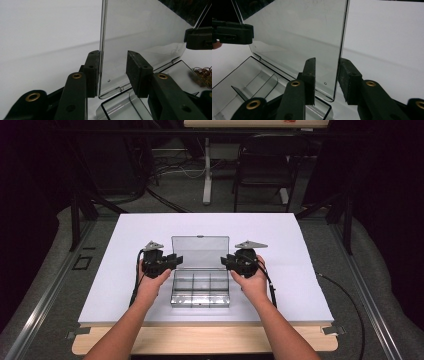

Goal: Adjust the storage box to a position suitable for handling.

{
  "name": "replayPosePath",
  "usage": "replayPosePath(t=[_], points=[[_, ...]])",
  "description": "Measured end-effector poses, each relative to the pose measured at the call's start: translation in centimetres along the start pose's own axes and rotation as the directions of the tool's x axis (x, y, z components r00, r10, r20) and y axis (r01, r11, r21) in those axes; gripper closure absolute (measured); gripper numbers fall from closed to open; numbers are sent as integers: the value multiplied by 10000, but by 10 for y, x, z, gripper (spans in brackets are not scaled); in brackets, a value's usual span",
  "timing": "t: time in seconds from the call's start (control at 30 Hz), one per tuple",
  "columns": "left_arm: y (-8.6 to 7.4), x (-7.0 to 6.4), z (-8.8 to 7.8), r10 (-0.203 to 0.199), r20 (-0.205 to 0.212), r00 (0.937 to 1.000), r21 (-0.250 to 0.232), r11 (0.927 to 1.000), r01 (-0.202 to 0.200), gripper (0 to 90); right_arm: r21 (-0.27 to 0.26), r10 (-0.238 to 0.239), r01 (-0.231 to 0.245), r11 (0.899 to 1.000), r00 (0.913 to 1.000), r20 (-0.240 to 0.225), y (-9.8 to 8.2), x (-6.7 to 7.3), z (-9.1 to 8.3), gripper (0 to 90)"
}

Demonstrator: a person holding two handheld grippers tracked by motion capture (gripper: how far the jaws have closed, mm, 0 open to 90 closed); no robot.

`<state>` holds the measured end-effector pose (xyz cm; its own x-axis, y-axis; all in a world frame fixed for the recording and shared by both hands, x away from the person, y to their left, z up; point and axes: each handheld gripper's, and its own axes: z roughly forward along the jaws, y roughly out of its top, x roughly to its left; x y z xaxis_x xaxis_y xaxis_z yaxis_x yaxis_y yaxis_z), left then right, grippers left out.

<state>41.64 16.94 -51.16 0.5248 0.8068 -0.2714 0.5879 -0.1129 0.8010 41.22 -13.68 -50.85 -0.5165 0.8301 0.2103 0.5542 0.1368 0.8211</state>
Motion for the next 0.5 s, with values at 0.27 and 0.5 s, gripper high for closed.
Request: replayPosePath(t=[0.27, 0.5], points=[[1, 1, 2, -80, 21, 10000, 54, 10000, 80, 632, -23, 197, -197, 9998, 9997, -112, 0, -2, 2, 682], [2, 4, 5, -221, 91, 9997, 102, 9997, 220, 632, 11, 364, -364, 9993, 9993, -96, 0, -5, 5, 683]])
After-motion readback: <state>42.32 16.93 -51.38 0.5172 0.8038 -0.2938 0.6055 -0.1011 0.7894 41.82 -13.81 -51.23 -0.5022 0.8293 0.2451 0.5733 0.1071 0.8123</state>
